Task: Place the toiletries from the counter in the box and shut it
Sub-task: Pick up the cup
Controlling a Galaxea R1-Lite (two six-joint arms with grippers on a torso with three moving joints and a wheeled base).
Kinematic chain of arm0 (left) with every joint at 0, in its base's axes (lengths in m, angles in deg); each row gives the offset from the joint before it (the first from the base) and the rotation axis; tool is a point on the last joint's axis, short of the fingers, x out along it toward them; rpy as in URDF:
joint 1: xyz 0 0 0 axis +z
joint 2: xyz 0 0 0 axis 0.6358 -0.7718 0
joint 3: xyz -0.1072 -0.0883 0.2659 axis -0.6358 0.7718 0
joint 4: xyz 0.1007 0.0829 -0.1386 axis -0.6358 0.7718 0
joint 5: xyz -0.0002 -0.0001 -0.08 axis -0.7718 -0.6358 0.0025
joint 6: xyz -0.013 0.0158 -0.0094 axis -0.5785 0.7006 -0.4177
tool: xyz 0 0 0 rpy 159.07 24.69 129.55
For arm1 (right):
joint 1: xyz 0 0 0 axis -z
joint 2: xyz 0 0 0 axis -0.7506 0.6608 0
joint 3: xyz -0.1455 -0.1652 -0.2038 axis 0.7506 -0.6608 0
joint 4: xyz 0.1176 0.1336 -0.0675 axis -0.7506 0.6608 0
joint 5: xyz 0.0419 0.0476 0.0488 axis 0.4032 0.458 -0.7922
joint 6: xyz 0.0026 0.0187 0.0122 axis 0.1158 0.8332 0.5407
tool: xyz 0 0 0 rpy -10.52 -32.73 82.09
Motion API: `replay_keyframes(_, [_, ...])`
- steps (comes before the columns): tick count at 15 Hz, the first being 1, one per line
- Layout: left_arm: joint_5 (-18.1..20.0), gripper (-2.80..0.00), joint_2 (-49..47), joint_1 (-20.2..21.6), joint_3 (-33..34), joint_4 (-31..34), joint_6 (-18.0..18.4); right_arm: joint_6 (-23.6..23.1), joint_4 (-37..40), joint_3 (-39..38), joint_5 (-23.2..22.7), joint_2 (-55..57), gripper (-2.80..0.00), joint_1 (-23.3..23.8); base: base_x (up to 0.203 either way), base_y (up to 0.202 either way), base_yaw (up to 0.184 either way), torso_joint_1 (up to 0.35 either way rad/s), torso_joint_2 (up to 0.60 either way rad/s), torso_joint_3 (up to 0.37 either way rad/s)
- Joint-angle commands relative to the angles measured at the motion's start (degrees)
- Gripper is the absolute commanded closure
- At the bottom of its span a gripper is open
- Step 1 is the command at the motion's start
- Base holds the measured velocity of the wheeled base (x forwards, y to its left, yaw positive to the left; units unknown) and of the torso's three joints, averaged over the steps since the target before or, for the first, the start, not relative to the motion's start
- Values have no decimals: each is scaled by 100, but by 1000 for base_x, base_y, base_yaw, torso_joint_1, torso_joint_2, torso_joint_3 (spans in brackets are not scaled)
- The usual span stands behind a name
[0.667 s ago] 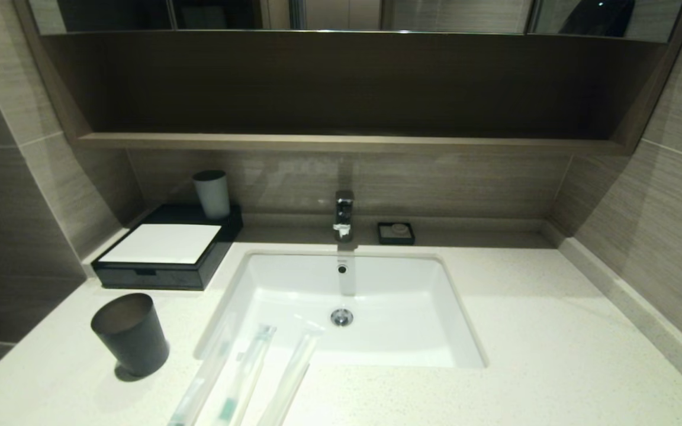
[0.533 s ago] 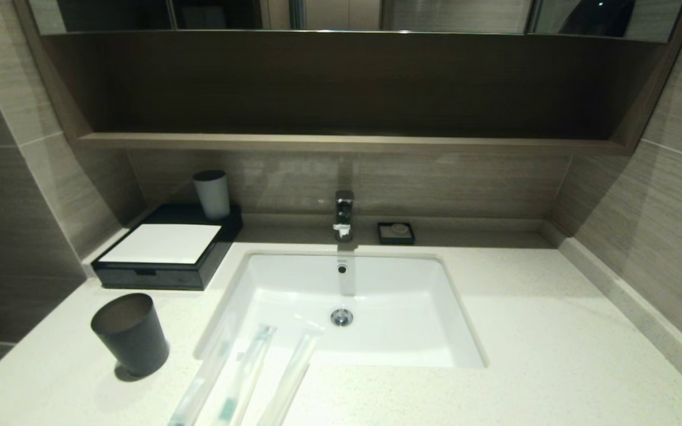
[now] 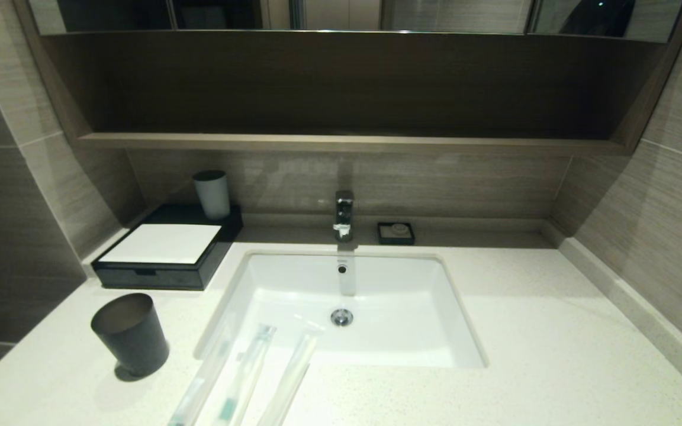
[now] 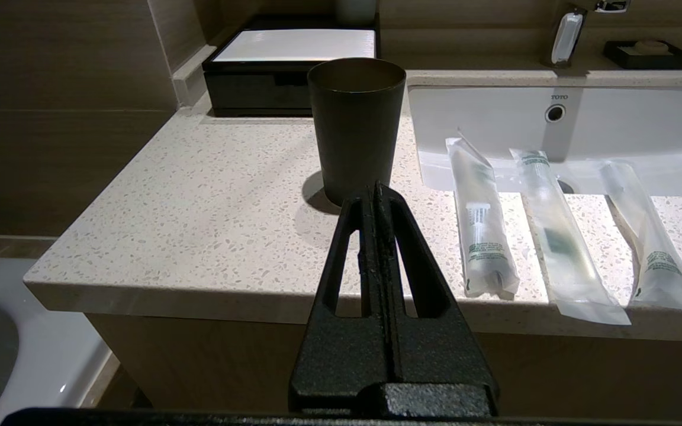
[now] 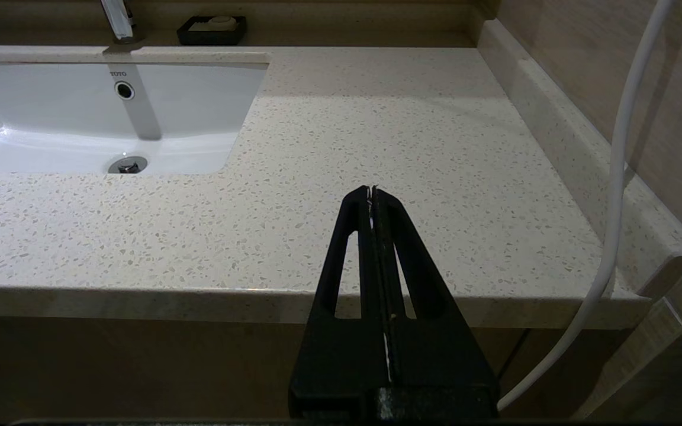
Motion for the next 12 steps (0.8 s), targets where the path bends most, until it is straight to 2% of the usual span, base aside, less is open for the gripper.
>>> replay_keyframes(1, [-1, 0, -4, 4, 114, -3, -17, -1, -2, -9, 1, 0, 0, -1, 0, 0, 0, 0, 0, 0])
replay_keyframes(12, [-28, 0, -4, 2, 16, -7, 19, -1, -2, -9, 1, 0, 0, -1, 0, 0, 0, 0, 0, 0])
